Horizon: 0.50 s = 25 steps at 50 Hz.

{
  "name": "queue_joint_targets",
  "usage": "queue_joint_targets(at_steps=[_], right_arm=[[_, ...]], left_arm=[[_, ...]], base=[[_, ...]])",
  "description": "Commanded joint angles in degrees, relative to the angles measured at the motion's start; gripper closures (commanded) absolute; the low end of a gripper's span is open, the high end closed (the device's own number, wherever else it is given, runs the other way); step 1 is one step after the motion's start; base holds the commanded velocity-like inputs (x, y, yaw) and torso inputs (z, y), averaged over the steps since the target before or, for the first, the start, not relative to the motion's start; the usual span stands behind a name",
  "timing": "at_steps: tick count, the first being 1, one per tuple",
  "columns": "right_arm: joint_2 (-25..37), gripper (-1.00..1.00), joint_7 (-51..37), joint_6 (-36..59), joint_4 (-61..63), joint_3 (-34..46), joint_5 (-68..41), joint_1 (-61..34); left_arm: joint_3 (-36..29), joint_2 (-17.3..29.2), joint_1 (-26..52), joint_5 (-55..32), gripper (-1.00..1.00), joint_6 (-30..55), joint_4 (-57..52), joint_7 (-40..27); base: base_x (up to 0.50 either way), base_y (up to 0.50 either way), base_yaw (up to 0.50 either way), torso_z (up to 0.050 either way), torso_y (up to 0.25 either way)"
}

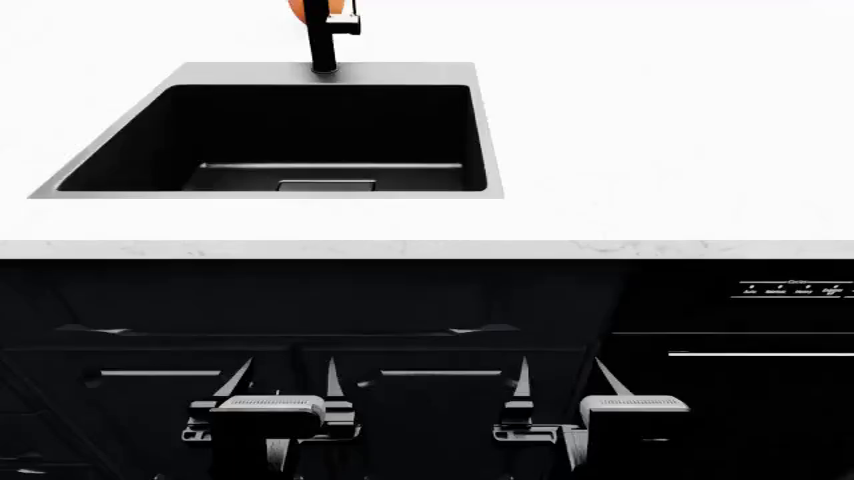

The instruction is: Pick up the bowl with donut and place it on the tray. Pick up the cupcake and place it on the tray.

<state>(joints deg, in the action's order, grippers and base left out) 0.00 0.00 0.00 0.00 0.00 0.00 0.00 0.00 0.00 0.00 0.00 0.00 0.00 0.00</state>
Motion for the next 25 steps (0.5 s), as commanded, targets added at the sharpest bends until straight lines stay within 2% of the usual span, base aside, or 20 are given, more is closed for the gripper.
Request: queue_joint_targets(at_steps=[1,22,25], right_arm=[[0.9,-1.0,-1.2,0.0,0.1,1.0,-1.0,0.0],[3.5,-1.0,-4.7,-0.5,0.0,3.9,-4.2,0.0],[3.7,-1.0,-5.0,-0.5,0.0,4.2,-4.6,0.0]], left_arm=[[-1.2,0.9,-0.1,-0.6,-1.0,-0.1,-0.1,-1.1],[-4.6,3.7,0.0,-1.7,-1.0,-0.3,0.0,-5.2],[-4.9,4.0,0.0,-1.8,-1.0,-0.4,0.0,-5.6]], base=[[0.0,0.0,0.0,0.0,0.0],[0.0,0.0,0.0,0.0,0.0],[0.0,-0.2,0.0,0.0,0.0]])
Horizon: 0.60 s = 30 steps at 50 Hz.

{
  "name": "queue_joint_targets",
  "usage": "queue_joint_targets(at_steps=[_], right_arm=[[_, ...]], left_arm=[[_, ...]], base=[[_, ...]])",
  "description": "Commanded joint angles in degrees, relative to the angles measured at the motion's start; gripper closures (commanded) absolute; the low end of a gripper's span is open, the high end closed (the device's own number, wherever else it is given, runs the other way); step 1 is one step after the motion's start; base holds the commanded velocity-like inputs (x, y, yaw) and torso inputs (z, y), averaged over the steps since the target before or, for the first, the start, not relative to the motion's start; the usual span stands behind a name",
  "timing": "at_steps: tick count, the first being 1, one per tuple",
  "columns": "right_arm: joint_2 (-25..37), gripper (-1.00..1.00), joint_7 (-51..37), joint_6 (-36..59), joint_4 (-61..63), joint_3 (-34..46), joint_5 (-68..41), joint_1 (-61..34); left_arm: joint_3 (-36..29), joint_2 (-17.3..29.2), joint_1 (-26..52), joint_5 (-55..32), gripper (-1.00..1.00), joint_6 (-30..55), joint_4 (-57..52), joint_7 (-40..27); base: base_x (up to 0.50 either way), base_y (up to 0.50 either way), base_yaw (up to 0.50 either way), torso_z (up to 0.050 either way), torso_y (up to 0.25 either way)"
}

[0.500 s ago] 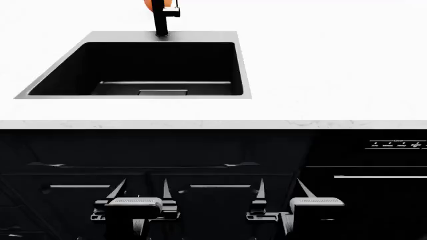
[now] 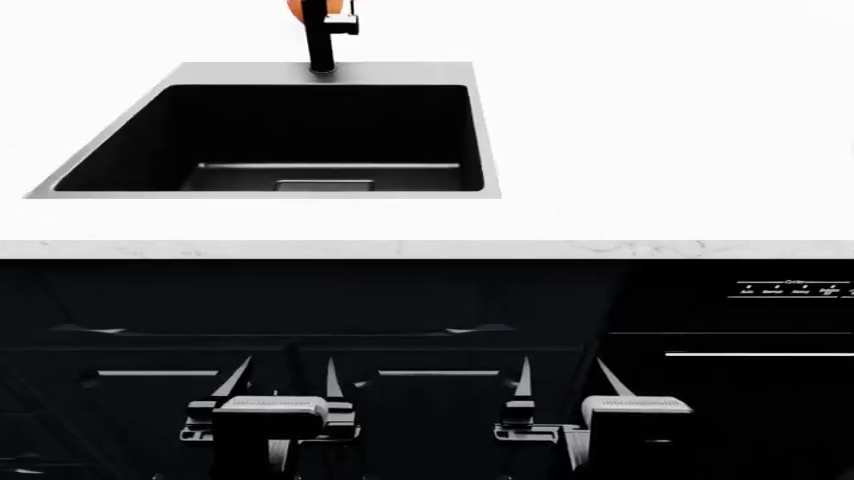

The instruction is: Pick up the bowl with donut and place it on the tray. Pick up the cupcake and place it on the tray.

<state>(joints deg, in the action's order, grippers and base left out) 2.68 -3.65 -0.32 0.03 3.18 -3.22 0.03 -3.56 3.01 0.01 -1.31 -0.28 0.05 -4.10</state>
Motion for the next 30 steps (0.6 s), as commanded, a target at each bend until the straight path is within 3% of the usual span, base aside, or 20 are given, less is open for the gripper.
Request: queue_joint_targets(at_steps=[1,30], right_arm=[[1.1,-1.0,-1.4,-0.2,0.0,1.0,-1.5,0.0],[2.8,-1.0,-3.7,-0.8,-0.4,3.0,-3.8,-0.4]], left_arm=[[-1.5,1.0,0.0,-0.5,-1.0,-0.1,-0.1,-1.6],[-4.0,3.1,0.0,-1.6,-1.0,-0.4,-0.1,-3.8]], base=[[0.0,-0.25,0.0,0.0,0.0],[0.0,-0.24,0.0,0.0,0.0]])
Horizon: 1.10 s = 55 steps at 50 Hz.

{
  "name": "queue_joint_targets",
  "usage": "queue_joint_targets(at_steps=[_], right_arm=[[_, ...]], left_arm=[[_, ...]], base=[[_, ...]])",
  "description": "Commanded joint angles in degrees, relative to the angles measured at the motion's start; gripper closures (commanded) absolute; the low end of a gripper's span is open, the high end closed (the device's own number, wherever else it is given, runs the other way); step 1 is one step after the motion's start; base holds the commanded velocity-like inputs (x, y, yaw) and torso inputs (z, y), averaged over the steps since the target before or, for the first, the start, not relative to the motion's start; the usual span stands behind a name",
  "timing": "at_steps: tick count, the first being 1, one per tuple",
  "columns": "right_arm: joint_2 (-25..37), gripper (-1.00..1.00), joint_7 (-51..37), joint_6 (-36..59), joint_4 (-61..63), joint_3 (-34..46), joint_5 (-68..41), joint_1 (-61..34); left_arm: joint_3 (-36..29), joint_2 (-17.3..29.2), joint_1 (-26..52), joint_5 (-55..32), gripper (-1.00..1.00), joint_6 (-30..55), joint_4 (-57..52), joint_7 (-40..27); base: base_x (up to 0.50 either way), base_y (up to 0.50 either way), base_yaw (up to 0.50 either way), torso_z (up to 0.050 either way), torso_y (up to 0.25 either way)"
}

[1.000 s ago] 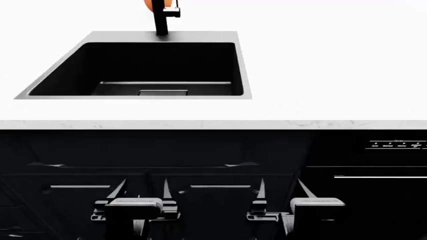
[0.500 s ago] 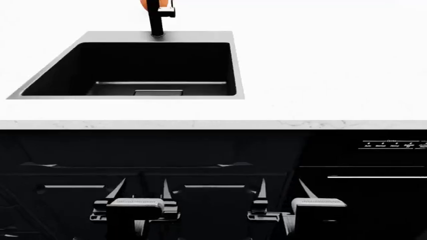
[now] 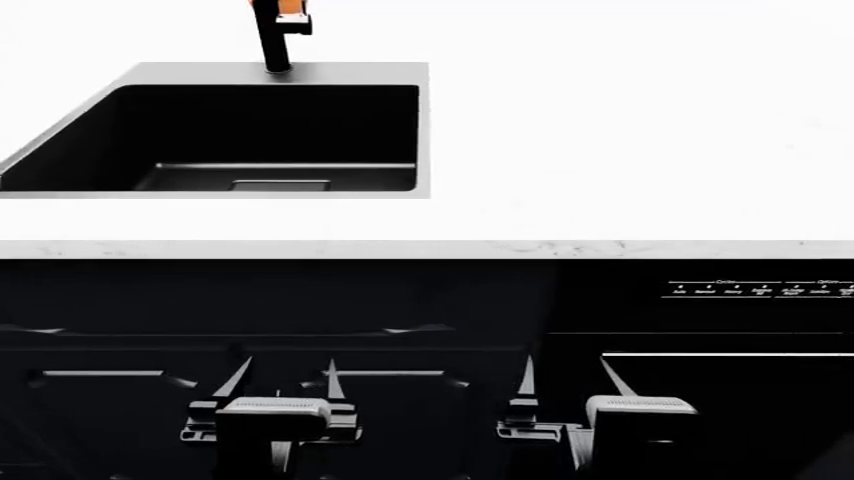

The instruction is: Pick up the bowl with donut and place it on the tray. Pick up the cupcake and place it on the tray.

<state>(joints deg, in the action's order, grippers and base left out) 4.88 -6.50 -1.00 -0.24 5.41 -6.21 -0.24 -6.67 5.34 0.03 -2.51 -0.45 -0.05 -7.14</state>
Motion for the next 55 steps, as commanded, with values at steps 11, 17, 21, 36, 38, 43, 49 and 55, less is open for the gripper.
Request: queue_joint_targets(at_steps=[11,17,21,36,38,43,49,55], right_arm=[[1.3,-1.0,-1.6,-0.1,-0.1,1.5,-1.5,-0.2],[1.6,-1.0,-2.0,-0.1,-0.1,1.8,-1.8,-0.3],[1.8,-1.0,-2.2,-0.3,-0.1,2.0,-2.1,-0.3],[2.4,-1.0,-2.9,-0.6,-0.2,2.8,-2.7,-0.3],[2.5,-1.0,-3.0,-0.6,-0.2,2.9,-2.8,-0.3],[2.7,-1.0,-3.2,-0.6,-0.2,3.2,-3.0,-0.3],[2.9,-1.0,-3.5,-0.7,-0.2,3.4,-3.3,-0.4],[3.1,-1.0,-3.7,-0.8,-0.2,3.6,-3.7,-0.4]], left_arm=[[-1.6,1.3,0.1,-0.8,-1.0,-0.4,0.3,-1.5],[-2.0,1.7,0.1,-0.9,-1.0,-0.5,0.2,-1.8],[-2.3,1.9,0.1,-0.9,-1.0,-0.5,0.1,-2.1],[-3.1,2.5,0.2,-1.3,-1.0,-0.5,0.3,-2.9],[-3.2,2.5,0.2,-1.3,-1.0,-0.5,0.4,-3.0],[-3.4,2.7,0.3,-1.5,-1.0,-0.5,0.3,-3.2],[-3.7,3.0,0.3,-1.6,-1.0,-0.6,0.3,-3.5],[-4.0,3.2,0.2,-1.8,-1.0,-0.6,0.2,-3.7]], base=[[0.0,-0.24,0.0,0.0,0.0],[0.0,-0.26,0.0,0.0,0.0],[0.0,-0.29,0.0,0.0,0.0],[0.0,-0.4,0.0,0.0,0.0],[0.0,-0.44,0.0,0.0,0.0],[0.0,-0.44,0.0,0.0,0.0],[0.0,-0.44,0.0,0.0,0.0],[0.0,-0.43,0.0,0.0,0.0]])
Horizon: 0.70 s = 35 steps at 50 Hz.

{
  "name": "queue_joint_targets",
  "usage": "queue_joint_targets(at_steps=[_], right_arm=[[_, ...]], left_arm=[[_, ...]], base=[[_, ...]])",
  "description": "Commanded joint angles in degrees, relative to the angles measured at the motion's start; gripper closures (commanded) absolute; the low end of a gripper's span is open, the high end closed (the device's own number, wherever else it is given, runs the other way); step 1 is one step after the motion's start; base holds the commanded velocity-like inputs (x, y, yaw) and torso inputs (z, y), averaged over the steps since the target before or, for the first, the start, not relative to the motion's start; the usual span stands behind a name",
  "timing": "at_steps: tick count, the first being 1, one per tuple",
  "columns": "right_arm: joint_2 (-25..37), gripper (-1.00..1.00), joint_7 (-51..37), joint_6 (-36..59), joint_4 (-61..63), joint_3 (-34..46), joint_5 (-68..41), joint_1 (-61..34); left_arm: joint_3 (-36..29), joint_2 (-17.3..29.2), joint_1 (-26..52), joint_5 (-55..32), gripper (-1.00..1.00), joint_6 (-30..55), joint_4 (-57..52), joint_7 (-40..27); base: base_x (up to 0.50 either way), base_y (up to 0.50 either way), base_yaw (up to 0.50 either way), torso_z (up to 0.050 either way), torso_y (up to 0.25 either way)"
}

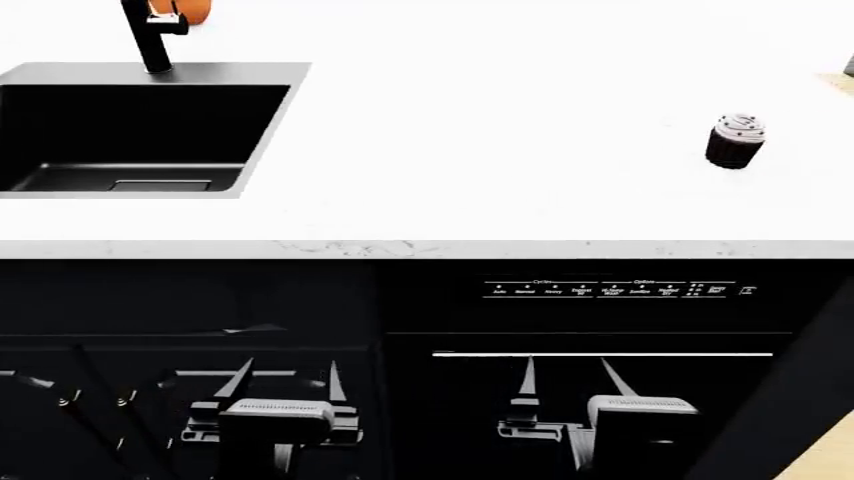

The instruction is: Pick up the bowl with donut and place it on the tray. Pick up the cupcake and place it on the tray.

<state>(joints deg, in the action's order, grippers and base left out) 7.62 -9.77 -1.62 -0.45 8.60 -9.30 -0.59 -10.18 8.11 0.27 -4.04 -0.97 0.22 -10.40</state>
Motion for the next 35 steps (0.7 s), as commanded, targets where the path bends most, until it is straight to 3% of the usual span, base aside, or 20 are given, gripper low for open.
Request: queue_joint_targets(at_steps=[1,35], right_arm=[[0.4,-1.0,-0.4,-0.2,0.0,0.4,-0.7,-0.1],[1.4,-1.0,-2.4,-0.6,0.1,1.5,-1.4,0.0]], left_arm=[[-0.6,0.5,0.0,-0.3,-1.0,0.0,-0.1,-0.5],[-1.7,1.9,-0.7,-1.4,-1.0,1.8,-1.6,-1.8]], base=[[0.0,-0.41,0.0,0.0,0.0],[0.0,-0.37,0.0,0.0,0.0]])
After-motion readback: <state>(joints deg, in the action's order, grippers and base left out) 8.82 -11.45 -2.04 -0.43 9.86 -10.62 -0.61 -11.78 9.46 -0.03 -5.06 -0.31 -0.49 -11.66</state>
